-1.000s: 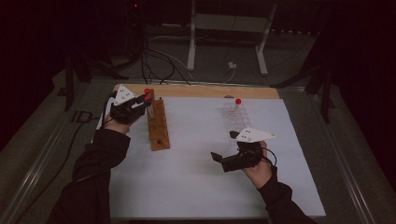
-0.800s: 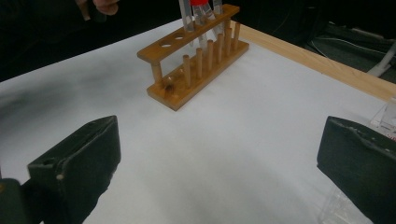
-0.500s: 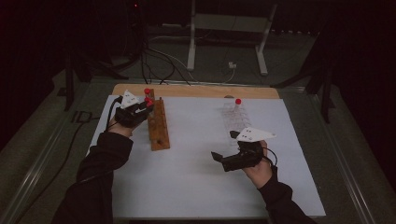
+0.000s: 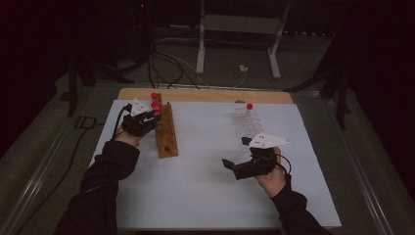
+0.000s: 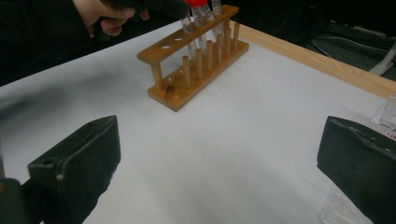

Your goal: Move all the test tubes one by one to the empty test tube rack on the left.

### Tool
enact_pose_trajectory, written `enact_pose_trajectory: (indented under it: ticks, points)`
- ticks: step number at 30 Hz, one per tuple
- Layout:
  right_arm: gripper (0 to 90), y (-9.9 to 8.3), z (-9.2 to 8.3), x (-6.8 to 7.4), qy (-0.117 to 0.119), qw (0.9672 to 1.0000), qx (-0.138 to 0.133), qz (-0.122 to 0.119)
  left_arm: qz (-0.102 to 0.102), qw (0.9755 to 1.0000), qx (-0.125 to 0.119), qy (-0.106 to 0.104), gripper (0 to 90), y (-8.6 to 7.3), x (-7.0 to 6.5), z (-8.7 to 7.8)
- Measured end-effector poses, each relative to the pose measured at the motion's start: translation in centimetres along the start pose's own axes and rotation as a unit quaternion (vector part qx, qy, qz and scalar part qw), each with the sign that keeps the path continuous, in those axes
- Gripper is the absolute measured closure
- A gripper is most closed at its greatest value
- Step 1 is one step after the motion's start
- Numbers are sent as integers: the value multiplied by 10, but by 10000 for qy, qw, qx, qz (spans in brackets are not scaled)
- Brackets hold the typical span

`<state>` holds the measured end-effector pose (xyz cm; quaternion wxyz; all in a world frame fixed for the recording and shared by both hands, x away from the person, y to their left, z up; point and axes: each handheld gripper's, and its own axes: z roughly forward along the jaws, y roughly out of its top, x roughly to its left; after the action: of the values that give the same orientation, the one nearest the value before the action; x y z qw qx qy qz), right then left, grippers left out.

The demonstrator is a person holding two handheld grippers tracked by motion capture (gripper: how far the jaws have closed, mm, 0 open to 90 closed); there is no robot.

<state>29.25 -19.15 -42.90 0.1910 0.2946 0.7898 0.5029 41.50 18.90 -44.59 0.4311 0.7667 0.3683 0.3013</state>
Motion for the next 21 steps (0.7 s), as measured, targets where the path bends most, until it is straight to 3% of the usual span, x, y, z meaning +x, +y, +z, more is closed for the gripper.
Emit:
enact_pose_trajectory:
  ticks: [6, 9, 15, 18, 19, 21]
  points:
    - [0, 0, -1, -1, -5, 10000, -23, 11, 66, 9999, 78, -22, 696, 1, 0, 0]
    - [0, 1, -2, -2, 1, 10000, -45, 20, 157, 9998, 154, 7, 575, 2, -3, -3]
    - [0, 2, -6, -4, -76, 9999, -128, 17, 102, 9998, 112, -107, 306, 4, -10, -17]
    - [0, 3, -8, -7, -131, 9997, -197, -25, -15, 9994, -6, -350, 167, 5, -13, -28]
    - [0, 3, -9, -8, -170, 9995, -239, -66, -25, 9990, -57, -452, 158, 5, -15, -32]
    - [34, 3, -11, -10, -223, 9989, -384, -118, -50, 9972, -128, -742, 81, 4, -17, -40]
